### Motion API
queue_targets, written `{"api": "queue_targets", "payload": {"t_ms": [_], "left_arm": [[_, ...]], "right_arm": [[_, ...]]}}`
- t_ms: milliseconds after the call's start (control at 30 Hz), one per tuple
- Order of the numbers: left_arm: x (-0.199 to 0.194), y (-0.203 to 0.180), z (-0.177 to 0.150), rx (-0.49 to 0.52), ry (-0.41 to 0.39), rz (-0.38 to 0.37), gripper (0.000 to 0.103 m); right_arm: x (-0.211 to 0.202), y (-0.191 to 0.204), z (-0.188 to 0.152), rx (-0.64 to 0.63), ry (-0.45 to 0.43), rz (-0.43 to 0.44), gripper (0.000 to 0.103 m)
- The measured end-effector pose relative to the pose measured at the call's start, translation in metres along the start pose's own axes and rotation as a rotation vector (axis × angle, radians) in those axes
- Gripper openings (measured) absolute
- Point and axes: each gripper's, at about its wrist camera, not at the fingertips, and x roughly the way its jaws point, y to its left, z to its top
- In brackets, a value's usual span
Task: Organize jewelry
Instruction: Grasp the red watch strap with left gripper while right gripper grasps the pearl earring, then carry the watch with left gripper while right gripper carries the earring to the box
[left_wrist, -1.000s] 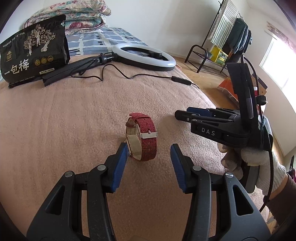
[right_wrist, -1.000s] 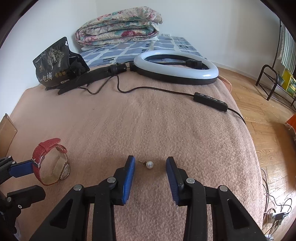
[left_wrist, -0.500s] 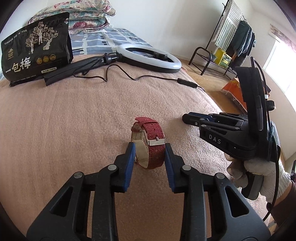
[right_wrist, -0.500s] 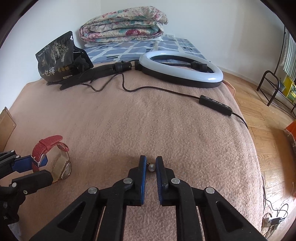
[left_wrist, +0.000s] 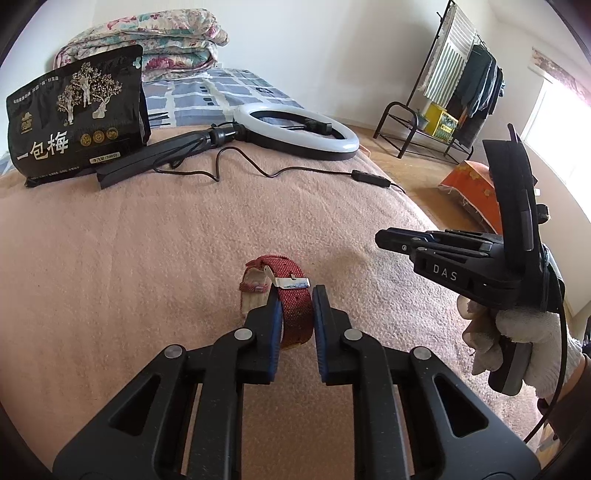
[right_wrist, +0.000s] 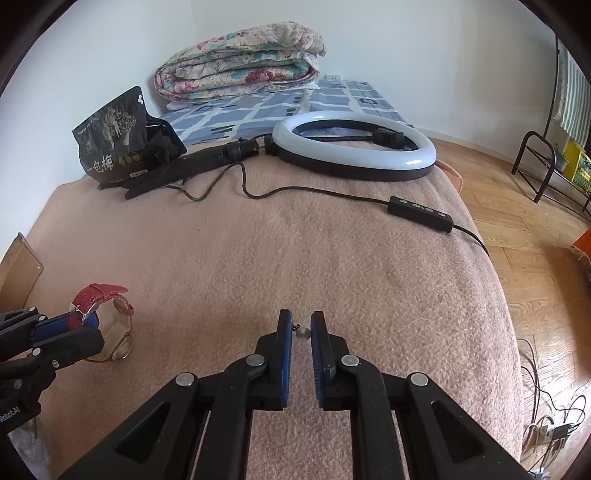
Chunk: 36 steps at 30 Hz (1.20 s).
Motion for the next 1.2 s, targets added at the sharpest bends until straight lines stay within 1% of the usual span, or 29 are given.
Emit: {"api": "queue_targets", "payload": {"t_ms": [367,567,867,1200], "left_arm": [[-0.029,-0.001,0.004,0.029,-0.045,0.002,0.012],[-0.051,0.004,0.005,0.020,-0.073,-0.006,0.012],[-0.098,0.019,0.007,0.002,-0.126,0.020,0.012],[-0.159,0.054,0.002,-0.026,-0.179,0.081,0.012]], "right_arm": [[-0.032,-0.005,0.003,0.035,-0.045,0.013,0.008],[-0.051,0.003,0.005,0.028,-0.063,0.018,0.008],[-0.084,0.035,0.010,-0.011,-0.093,0.051,0.008],[-0.121,0.097,0.015,-0.099,-0.127,0.101,0.008]]}}
